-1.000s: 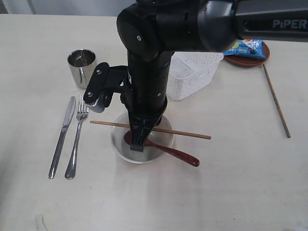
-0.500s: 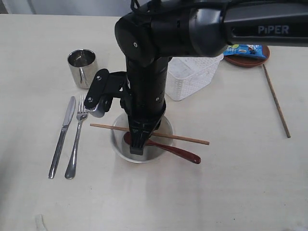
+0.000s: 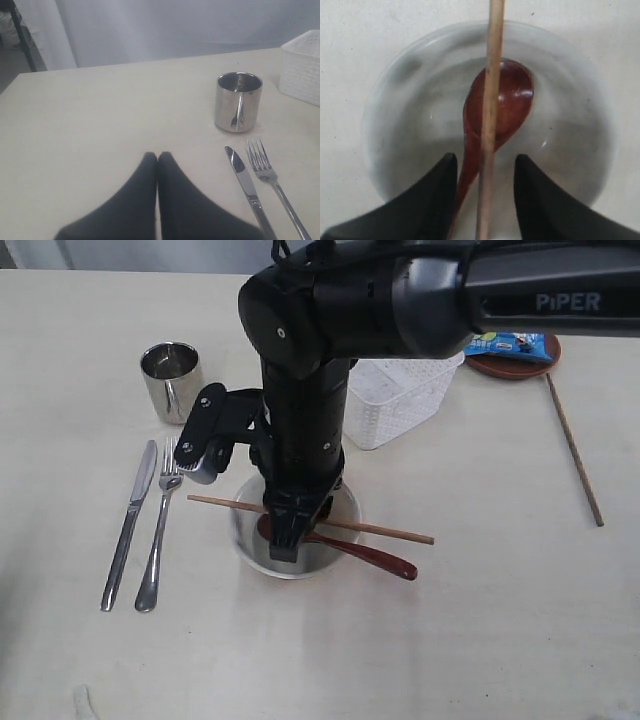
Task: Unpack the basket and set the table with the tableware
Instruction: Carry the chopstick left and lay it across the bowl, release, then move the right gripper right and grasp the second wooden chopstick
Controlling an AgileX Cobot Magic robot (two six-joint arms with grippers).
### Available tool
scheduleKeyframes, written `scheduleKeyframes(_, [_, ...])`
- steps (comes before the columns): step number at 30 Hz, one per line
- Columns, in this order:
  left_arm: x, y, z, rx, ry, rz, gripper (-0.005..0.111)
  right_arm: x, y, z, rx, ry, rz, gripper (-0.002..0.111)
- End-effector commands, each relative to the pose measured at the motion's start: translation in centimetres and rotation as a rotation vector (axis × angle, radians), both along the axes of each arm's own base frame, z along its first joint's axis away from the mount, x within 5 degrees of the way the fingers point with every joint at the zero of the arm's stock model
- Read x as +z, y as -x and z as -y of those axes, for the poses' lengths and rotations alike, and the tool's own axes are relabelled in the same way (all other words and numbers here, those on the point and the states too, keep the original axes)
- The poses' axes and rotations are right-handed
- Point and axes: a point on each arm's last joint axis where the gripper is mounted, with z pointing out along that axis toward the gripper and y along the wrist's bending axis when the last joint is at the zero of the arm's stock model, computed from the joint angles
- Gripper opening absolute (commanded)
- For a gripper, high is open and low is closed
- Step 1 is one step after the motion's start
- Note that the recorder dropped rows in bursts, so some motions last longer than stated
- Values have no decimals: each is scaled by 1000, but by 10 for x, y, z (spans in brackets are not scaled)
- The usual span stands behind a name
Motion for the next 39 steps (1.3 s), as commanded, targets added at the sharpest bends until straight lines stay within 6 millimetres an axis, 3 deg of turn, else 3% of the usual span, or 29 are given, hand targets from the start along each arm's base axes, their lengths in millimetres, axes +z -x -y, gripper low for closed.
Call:
scheduleKeyframes(1, [-1,0,0,-5,7,-1,0,25,-2,6,-23,-28,90,40])
scheduleKeyframes(8, [-1,0,0,-5,7,-1,0,104,-17,49,-224,-74,432,40])
scheduleKeyframes(11, [-1,0,0,-5,7,-1,0,126,-42,91,-431,-126,498,40])
scheduleKeyframes(14, [-1,0,0,-5,7,-1,0,129,-72,141,-708,-147,509,40])
scheduleKeyframes(17, [-1,0,0,-5,3,0,0,116,-98,201,-999,-161,482,40])
scheduleKeyframes(21, [-1,0,0,-5,3,0,0,77,-113,265,-1298,-211,359,40])
scheduleKeyframes(25, [-1,0,0,-5,3,0,0,32,-116,301,-1432,-222,251,40])
scheduleKeyframes(29, [-1,0,0,-5,3,0,0,1,-118,312,-1466,-188,189,40])
scheduleKeyframes(39, [-1,0,0,-5,3,0,0,-48,-126,315,-1423,-82,120,40])
